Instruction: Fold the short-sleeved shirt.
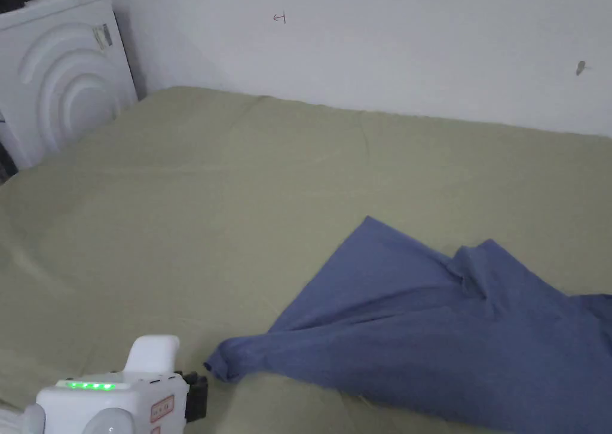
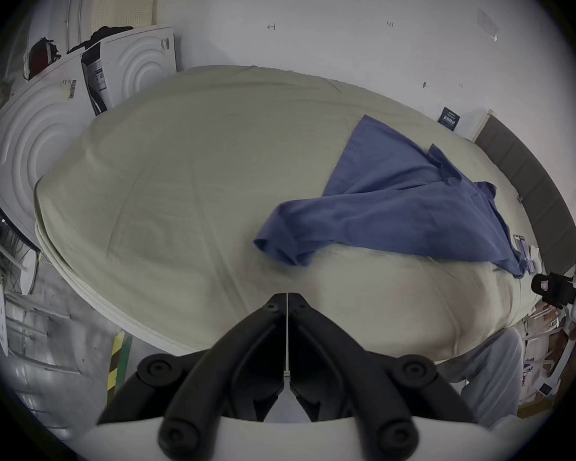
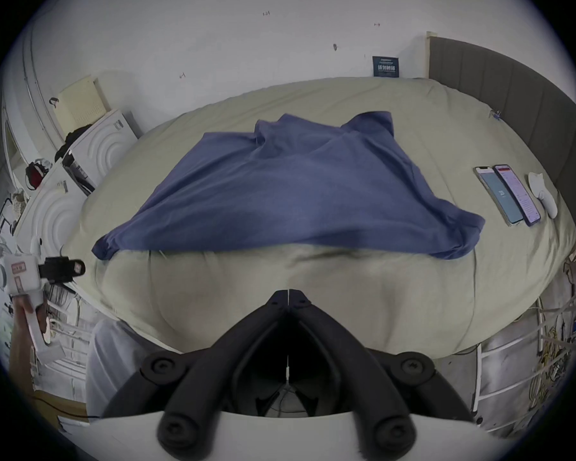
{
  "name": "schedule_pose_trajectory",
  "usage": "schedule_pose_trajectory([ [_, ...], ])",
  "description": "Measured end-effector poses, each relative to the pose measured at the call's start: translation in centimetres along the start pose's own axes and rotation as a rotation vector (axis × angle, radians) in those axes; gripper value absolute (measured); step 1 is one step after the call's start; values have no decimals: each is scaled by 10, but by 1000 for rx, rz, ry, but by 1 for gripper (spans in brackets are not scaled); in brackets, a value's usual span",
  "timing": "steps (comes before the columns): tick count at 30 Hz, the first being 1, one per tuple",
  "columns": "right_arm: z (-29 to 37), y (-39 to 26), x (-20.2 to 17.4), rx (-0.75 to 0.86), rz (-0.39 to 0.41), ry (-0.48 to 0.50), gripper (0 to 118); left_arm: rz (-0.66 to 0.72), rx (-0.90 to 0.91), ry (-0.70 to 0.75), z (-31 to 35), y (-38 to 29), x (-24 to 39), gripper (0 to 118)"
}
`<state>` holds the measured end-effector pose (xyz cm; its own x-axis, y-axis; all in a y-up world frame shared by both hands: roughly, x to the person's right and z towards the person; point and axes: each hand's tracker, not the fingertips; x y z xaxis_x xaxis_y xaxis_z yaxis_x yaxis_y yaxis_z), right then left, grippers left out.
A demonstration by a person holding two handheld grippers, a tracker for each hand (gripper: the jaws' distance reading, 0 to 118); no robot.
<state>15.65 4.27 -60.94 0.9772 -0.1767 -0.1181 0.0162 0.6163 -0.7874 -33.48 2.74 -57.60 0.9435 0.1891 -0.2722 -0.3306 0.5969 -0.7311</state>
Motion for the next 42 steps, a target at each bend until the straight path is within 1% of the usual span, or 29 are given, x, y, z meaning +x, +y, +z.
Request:
schedule_pose_trajectory([
  [1, -3, -1, 3, -3, 2, 3, 0, 9, 7, -14, -3, 5, -3, 68],
  [2, -5, 0, 3, -9, 2, 6, 0, -1, -6, -1, -10, 10, -3, 118],
  [3, -7, 0, 3, -17, 0, 11, 0, 37, -2, -6, -17, 9, -2, 117],
  [4, -9, 1, 2, -23, -3, 14, 0, -27, 21, -22, -30, 7, -5, 117],
  [5, -13, 0, 4, -27, -3, 16, 0, -33, -5, 9, -40, 6, -5, 117],
  [7, -15, 1, 4, -36, 0, 12, 0, -62, -32, 24, -62, 4, -1, 117],
  [8, -16, 1, 3, -37, 2, 8, 0, -66, -28, 25, -56, 34, 4, 117],
  [10, -17, 1, 6, -44, 5, 3, 0, -78, -32, 21, -67, 53, 8, 117],
  [11, -18, 1, 7, -51, 4, 0, 0, -94, -55, 16, -74, 58, 10, 115],
  [12, -19, 1, 8, -54, 2, -2, 0, -110, -83, 13, -84, 55, 8, 109],
  [13, -21, -1, 12, -56, 0, -3, 0, -121, -109, 10, -89, 55, 9, 92],
  [14, -22, -2, 14, -58, -2, -4, 0, -113, -92, 7, -90, 56, 10, 50],
  [15, -22, -2, 15, -62, -3, -5, 0, -127, -83, -46, -88, 57, 11, 16],
  [16, -23, -3, 17, -65, -4, -5, 0, -116, -78, -71, -81, 54, 15, 7],
  [17, -23, -3, 17, -67, -4, -5, 0, -99, -100, -107, -78, 52, 20, 7],
  [18, -22, -4, 17, -68, -3, -6, 0, -121, -105, -57, -77, 51, 27, 7],
  [19, -22, -4, 18, -68, -5, -7, 0, -176, -112, -6, -74, 50, 31, 6],
  [20, -21, -4, 19, -67, -7, -8, 0, -193, -112, -3, -78, 49, 21, 6],
  [21, -18, -4, 20, -64, -10, -4, 0, -163, -110, -25, -78, 50, 15, 6],
  [23, -16, -4, 21, -59, -20, 2, 0, -145, -107, -14, -72, 52, 6, 6],
  [27, -17, -4, 27, -53, -21, -2, 0, -133, -94, 1, -71, 61, -10, 5],
  [28, -18, -4, 28, -52, -21, -3, 0, -123, -91, -12, -65, 53, 0, 5],
  [32, -20, -1, 24, -54, -20, -1, 0, -130, -90, -21, -59, 54, 2, 3],
  [36, -24, 0, 22, -57, -23, 10, 0, -142, -92, -20, -57, 54, 6, 3],
  [37, -25, 1, 20, -57, -22, 12, 0, -149, -80, 3, -56, 52, 7, 3],
  [38, -26, 3, 19, -60, -19, 16, 0, -162, -90, 10, -57, 52, 8, 3],
  [41, -30, 10, 19, -58, 0, 13, 0, -138, -110, 8, -64, 51, 5, 3],
  [42, -31, 14, 20, -56, 3, 12, 0, -144, -93, 18, -65, 49, 6, 3],
])
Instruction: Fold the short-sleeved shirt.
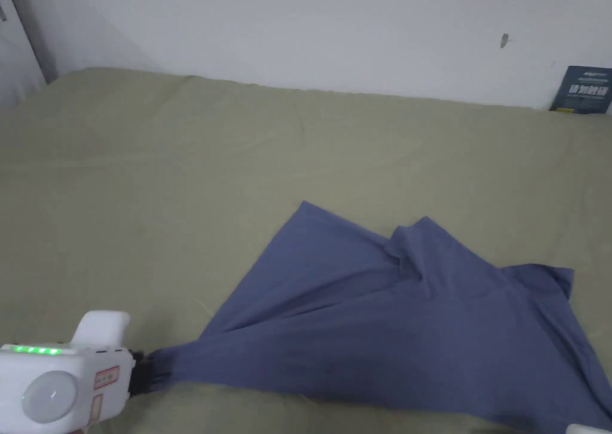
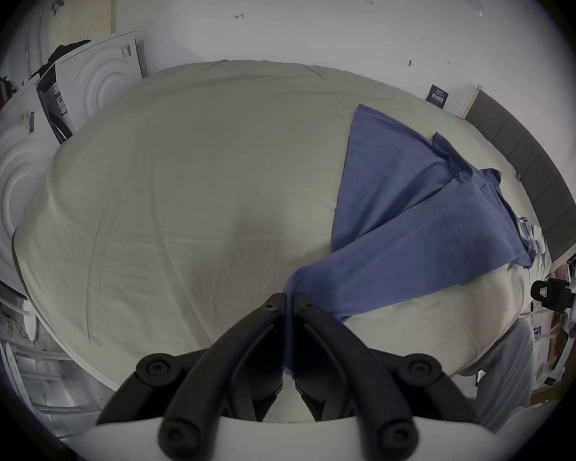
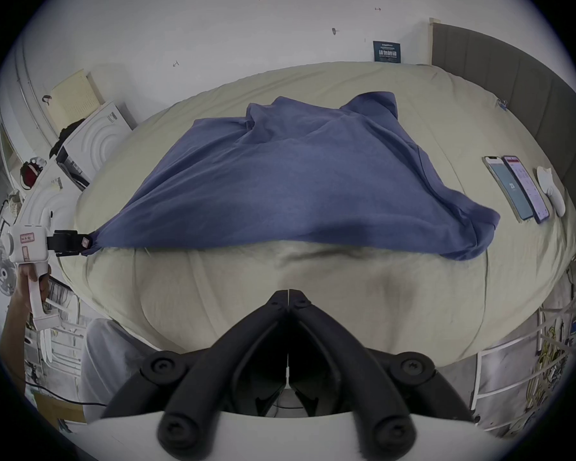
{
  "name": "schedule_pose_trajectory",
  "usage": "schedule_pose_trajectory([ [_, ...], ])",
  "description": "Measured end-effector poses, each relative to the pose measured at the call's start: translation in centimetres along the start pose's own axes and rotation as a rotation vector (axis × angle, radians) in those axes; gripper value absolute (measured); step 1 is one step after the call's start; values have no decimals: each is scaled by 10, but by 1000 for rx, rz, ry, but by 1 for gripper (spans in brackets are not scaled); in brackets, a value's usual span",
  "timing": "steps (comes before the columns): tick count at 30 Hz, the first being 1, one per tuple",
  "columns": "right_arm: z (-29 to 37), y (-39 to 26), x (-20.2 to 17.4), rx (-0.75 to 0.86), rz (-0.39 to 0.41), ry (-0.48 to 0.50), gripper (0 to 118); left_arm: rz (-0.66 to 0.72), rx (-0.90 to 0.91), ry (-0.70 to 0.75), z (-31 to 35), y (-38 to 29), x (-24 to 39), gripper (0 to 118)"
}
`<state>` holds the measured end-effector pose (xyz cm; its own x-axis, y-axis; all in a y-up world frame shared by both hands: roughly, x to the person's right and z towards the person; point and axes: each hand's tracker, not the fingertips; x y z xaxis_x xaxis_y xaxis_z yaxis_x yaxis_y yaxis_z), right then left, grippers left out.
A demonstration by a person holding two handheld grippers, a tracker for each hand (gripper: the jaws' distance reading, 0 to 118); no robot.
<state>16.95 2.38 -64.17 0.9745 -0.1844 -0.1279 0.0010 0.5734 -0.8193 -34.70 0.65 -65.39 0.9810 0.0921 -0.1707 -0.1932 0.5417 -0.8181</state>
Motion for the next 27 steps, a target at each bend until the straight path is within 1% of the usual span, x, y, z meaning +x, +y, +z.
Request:
schedule_pose_trajectory([
  [4, -8, 33, 4, 26, 17, -6, 0, 17, -23, -10, -12, 1, -7, 3],
  [6, -17, 61, 7, 66, 46, -15, 2, 31, -18, -12, -9, 1, -7, 3],
  [7, -25, 78, 9, 78, 87, -30, 12, 41, -22, -16, -7, 1, -7, 3],
  [8, -34, 94, 11, 84, 115, -51, 40, 54, -28, -21, -8, 2, -7, 3],
  [9, -45, 113, 14, 86, 141, -64, 52, 61, -25, -26, -9, 1, -7, 3],
  [10, -59, 132, 18, 81, 153, -48, 64, 60, -24, -29, -9, -1, -8, 3],
  [11, -77, 151, 25, 58, 167, -62, 76, 59, -27, -29, -10, -2, -7, 3],
  [12, -93, 170, 29, 28, 172, -69, 109, 66, -29, -31, -11, -2, -7, 3],
  [13, -104, 186, 33, 55, 196, -83, 118, 78, -31, -33, -11, -3, -8, 3],
  [14, -119, 202, 37, 36, 202, -108, 117, 86, -35, -35, -11, -3, -8, 3],
  [15, -135, 222, 39, 8, 220, -106, 117, 89, -36, -35, -11, -3, -8, 3],
  [16, -149, 239, 40, -18, 239, -154, 117, 91, -34, -35, -11, -3, -8, 3],
  [17, -161, 253, 40, -17, 257, -180, 117, 95, -36, -36, -12, -2, -8, 3],
  [20, -193, 289, 38, -19, 271, -161, 117, 105, -45, -35, -14, 1, -5, 3],
  [22, -214, 307, 31, -32, 272, -118, 117, 99, -49, -28, -17, 2, -5, 3],
  [24, -244, 322, 25, -67, 295, -87, 117, 97, -52, -26, -19, 4, -5, 3],
  [25, -257, 325, 20, -105, 306, -82, 117, 98, -52, -25, -19, 4, -5, 3],
  [27, -276, 323, 10, -129, 313, -96, 117, 98, -58, -28, -20, 6, -4, 3],
])
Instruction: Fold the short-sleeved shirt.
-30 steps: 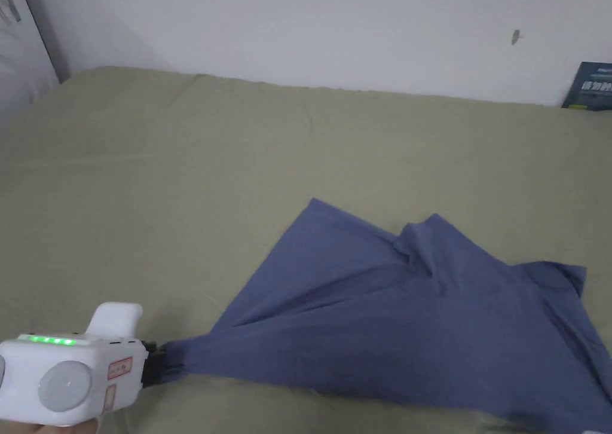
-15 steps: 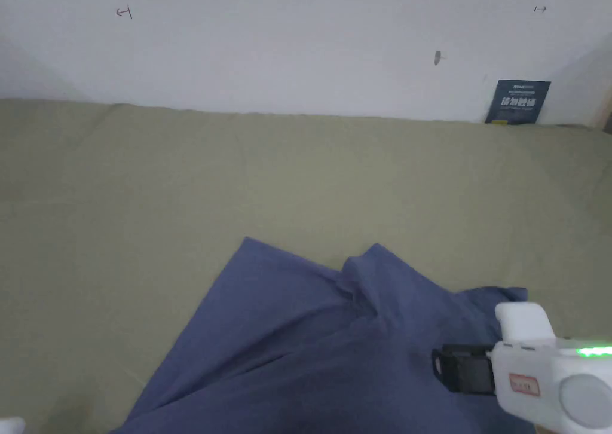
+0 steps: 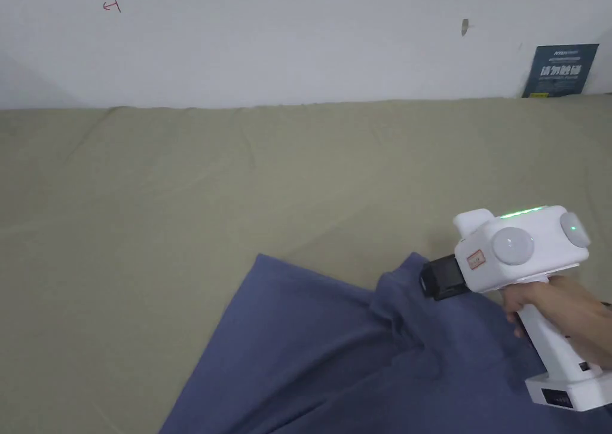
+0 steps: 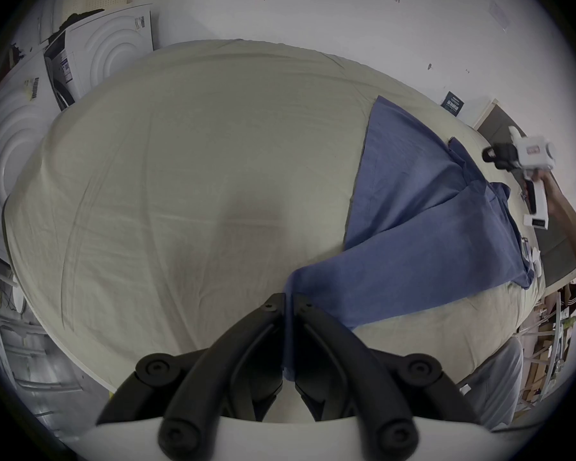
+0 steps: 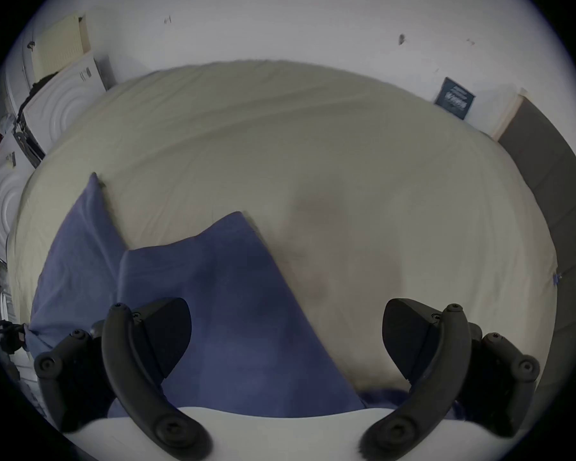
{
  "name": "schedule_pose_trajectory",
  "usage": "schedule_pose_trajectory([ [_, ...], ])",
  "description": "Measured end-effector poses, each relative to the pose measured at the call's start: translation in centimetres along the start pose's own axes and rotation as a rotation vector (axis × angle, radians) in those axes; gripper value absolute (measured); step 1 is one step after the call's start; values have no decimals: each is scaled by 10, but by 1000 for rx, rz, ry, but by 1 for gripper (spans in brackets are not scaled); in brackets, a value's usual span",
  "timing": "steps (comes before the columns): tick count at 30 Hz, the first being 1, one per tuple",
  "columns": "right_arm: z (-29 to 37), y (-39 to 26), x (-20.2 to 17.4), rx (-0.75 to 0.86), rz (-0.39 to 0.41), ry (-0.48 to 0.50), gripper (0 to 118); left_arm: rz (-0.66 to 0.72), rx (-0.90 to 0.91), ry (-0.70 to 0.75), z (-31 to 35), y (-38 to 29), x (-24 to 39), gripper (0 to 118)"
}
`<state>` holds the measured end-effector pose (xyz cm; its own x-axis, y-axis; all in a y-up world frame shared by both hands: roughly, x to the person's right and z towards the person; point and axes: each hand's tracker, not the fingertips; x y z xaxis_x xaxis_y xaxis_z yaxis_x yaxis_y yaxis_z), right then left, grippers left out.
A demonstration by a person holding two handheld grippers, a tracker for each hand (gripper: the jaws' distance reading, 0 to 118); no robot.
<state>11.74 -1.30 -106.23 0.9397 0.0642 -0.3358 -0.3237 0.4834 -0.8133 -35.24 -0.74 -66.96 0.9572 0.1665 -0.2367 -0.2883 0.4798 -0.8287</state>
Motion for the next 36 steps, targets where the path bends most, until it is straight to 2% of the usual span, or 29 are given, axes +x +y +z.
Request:
schedule_pose_trajectory([
  [3, -25, -3, -8, -72, 37, -34, 117, 2, -3, -6, -2, 1, 1, 3],
  [4, -28, -3, -2, -66, 14, 1, 117, 1, -5, -7, -2, 1, 1, 3],
  [5, -22, -2, 3, -65, -29, 27, 110, 0, -6, -7, -2, 1, 2, 3],
  [6, -17, -2, 6, -68, -37, 41, 97, -4, -10, -6, -2, 2, 3, 3],
  [7, -10, -4, 7, -67, -24, 43, 75, -13, -11, -6, -2, 2, 3, 3],
  [8, -1, -3, 11, -63, -16, 43, 26, -17, -11, -5, -3, 1, 3, 3],
  [9, 7, -2, 16, -57, -11, 60, 1, -18, -12, -5, -3, 1, 3, 3],
  [10, 15, -3, 19, -52, -11, 63, 1, -16, -12, -4, -3, 1, 4, 3],
  [11, 23, -7, 22, -36, -7, 0, 1, -9, -13, -4, -4, 1, 1, 3],
  [13, 36, -10, 20, -52, -15, 52, 1, 8, -12, -3, -5, 1, -1, 3],
  [15, 58, -19, 22, -3, 4, 9, 1, 2, -11, 1, -3, 0, 1, 3],
  [19, 109, -37, 37, 90, -36, 27, 1, -33, -4, 35, 6, 2, 5, 3],
  [21, 148, -52, 41, 142, -51, 38, 1, -47, 12, 43, 14, 4, 7, 3],
  [26, 266, -91, 47, 319, -88, -24, 1, -54, 129, 38, 51, 22, 16, 3],
  [28, 303, -97, 57, 371, -60, 23, 1, -73, 203, 33, 77, 37, 32, 3],
  [32, 391, -113, 68, 534, -72, -65, 1, -97, 346, 31, 131, 71, 61, 3],
  [35, 458, -117, 73, 630, -67, -95, 1, -109, 459, 18, 175, 98, 78, 3],
  [36, 484, -121, 72, 670, -82, -143, 1, -111, 501, 11, 192, 107, 85, 3],
])
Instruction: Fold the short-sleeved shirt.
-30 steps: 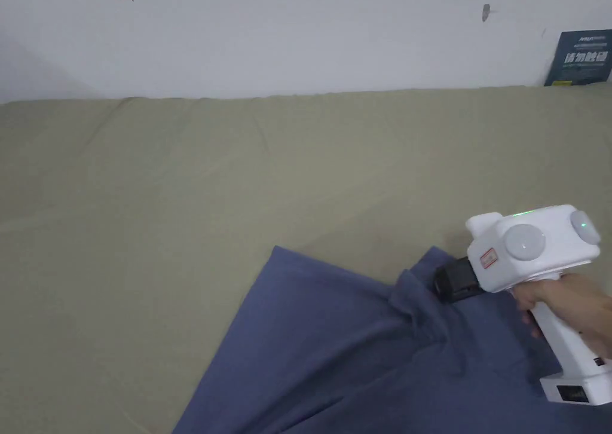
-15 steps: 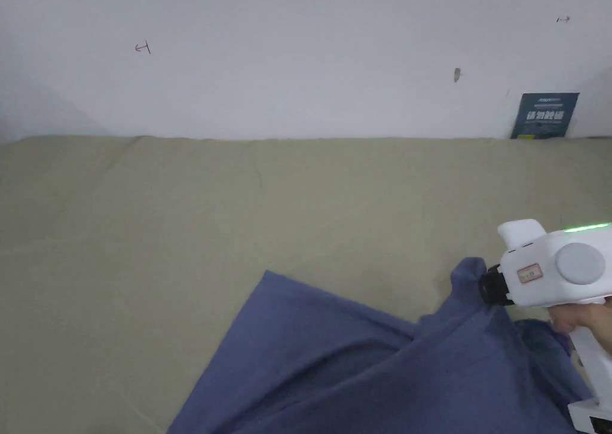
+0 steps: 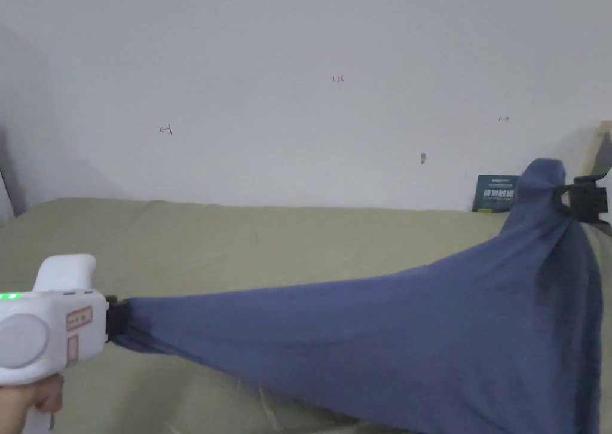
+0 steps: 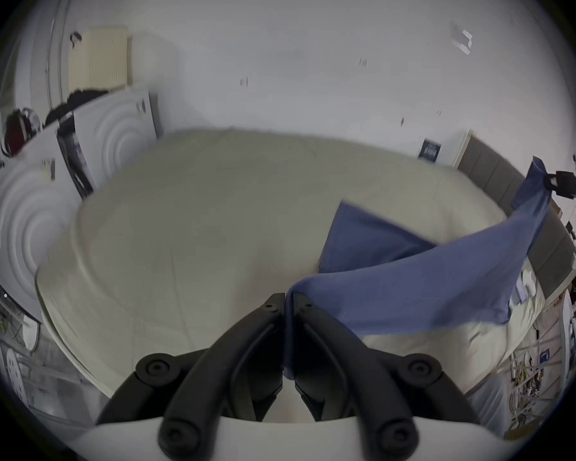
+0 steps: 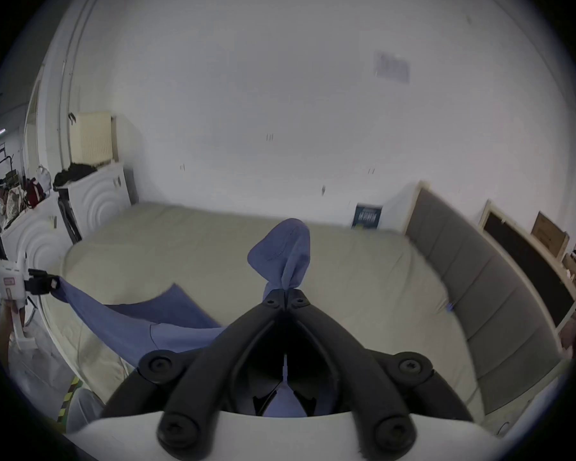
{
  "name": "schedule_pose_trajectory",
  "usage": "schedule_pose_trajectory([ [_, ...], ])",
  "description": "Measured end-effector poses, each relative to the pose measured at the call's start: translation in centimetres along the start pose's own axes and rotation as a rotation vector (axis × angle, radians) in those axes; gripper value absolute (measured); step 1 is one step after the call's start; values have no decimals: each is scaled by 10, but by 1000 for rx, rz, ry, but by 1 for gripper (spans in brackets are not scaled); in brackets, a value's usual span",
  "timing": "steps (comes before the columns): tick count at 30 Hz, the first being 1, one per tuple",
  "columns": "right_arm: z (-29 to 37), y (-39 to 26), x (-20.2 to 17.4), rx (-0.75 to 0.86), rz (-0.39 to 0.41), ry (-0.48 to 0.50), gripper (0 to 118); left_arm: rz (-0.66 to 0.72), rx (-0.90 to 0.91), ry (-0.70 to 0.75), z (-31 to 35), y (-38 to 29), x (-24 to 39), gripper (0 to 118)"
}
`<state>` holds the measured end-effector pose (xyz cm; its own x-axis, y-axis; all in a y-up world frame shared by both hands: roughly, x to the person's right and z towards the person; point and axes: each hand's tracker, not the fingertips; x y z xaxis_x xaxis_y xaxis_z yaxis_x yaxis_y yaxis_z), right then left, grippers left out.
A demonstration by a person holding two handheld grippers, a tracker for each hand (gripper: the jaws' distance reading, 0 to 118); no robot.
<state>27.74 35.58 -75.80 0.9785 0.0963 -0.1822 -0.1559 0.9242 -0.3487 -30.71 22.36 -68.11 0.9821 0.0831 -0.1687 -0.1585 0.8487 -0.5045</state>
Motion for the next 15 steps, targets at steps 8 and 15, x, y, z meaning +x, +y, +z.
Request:
schedule_pose_trajectory([
  [8, 87, 93, 22, 183, 10, -112, 1, -35, 262, 38, 99, 127, 37, 3],
  [15, 113, 146, 19, 245, 29, -142, 1, -77, 334, 101, 142, 208, 41, 3],
])
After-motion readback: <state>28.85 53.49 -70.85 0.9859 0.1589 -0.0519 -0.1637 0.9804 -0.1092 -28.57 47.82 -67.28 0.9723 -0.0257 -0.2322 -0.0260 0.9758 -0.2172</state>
